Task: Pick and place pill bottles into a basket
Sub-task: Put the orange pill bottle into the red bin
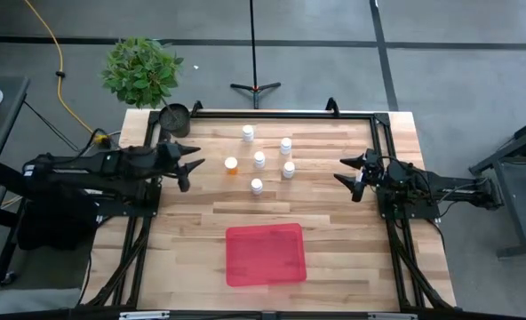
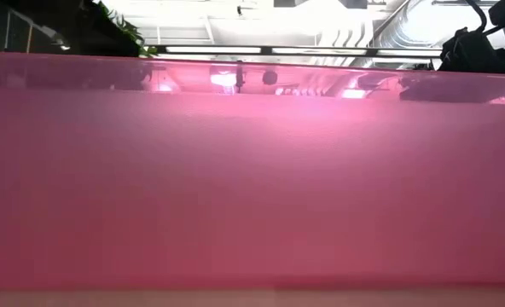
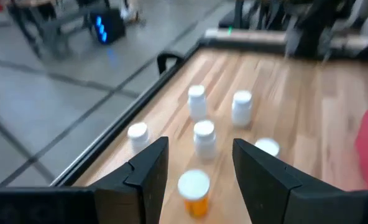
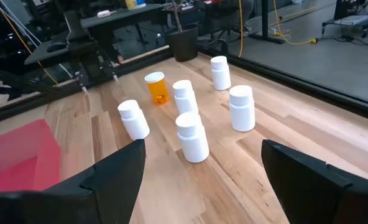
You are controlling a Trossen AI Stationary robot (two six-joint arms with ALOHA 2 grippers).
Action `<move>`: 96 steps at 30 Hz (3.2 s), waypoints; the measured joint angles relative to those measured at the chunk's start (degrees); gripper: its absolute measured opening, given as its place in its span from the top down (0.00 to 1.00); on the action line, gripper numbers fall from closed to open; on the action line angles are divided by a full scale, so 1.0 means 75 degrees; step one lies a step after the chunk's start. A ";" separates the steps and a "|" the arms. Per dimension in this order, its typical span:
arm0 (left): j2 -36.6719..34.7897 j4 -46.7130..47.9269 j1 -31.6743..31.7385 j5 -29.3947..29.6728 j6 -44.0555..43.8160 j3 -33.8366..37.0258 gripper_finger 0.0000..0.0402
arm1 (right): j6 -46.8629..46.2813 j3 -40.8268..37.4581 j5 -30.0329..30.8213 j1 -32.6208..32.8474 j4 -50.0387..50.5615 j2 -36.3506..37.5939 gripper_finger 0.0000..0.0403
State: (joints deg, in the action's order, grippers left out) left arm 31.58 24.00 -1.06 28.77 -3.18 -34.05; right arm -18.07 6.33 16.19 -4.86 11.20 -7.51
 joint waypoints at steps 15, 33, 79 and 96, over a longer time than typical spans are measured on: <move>0.3589 0.1278 0.1174 -0.1277 -0.0252 -0.2575 0.47 | -0.0799 0.0006 -0.0053 -0.0003 0.0175 0.0000 0.23; 0.6472 0.2367 0.1996 -0.2793 -0.0911 -0.3628 0.03 | -0.0998 0.0006 -0.0877 -0.0003 0.0936 0.0003 0.23; 0.8990 0.4319 0.3584 -0.4307 -0.1442 -0.5177 0.00 | -0.1204 0.0006 -0.1239 -0.0003 0.1053 0.0003 0.23; 0.9501 0.3628 0.3485 -0.4158 -0.1553 -0.5180 0.01 | -0.1206 0.0006 -0.1239 -0.0003 0.1070 0.0003 0.23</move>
State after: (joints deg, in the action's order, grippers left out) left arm 102.84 51.21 25.08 -2.42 -14.83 -72.90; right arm -27.11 6.37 6.90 -4.89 19.22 -7.49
